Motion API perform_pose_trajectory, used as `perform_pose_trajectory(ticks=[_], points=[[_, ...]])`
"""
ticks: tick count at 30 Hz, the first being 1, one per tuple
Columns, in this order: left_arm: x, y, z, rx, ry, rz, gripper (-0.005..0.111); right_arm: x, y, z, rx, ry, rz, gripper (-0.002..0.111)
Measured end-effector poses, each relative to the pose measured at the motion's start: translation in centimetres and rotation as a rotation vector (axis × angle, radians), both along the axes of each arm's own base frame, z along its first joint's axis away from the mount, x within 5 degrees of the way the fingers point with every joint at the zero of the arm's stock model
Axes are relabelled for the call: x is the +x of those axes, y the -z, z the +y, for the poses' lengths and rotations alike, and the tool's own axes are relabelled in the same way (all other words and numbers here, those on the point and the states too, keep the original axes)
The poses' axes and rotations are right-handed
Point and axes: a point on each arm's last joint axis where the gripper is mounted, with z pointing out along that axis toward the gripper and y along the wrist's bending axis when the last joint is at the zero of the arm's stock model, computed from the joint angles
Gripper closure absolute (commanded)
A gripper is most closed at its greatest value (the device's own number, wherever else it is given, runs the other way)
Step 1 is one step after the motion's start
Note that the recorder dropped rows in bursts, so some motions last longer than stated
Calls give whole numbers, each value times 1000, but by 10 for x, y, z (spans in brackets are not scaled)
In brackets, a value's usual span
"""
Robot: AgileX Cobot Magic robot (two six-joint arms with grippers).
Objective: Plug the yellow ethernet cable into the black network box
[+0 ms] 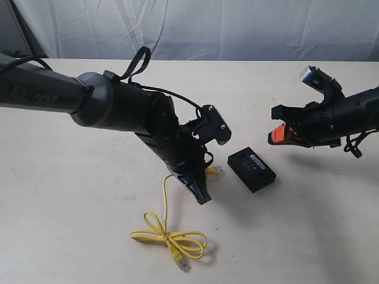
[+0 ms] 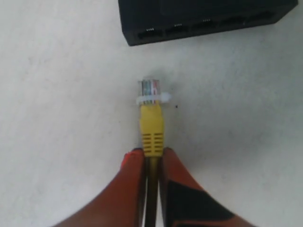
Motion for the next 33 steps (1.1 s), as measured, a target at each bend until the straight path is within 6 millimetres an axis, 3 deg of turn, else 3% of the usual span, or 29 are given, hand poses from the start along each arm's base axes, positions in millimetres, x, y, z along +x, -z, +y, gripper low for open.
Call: perform_pose_trajectory(ticks=[7, 17, 25, 33], points=[[1, -2, -4, -61, -49, 9, 107, -2, 17, 9, -10, -36, 56, 108], [0, -3, -7, -85, -7, -1, 107, -9, 19, 40, -28, -129, 51, 108], [0, -3, -6, -81, -2, 5, 107, -10, 18, 41, -36, -132, 44, 108], [0, -3, -6, -78, 2, 3, 107, -6, -3, 37, -71, -76, -31, 108]])
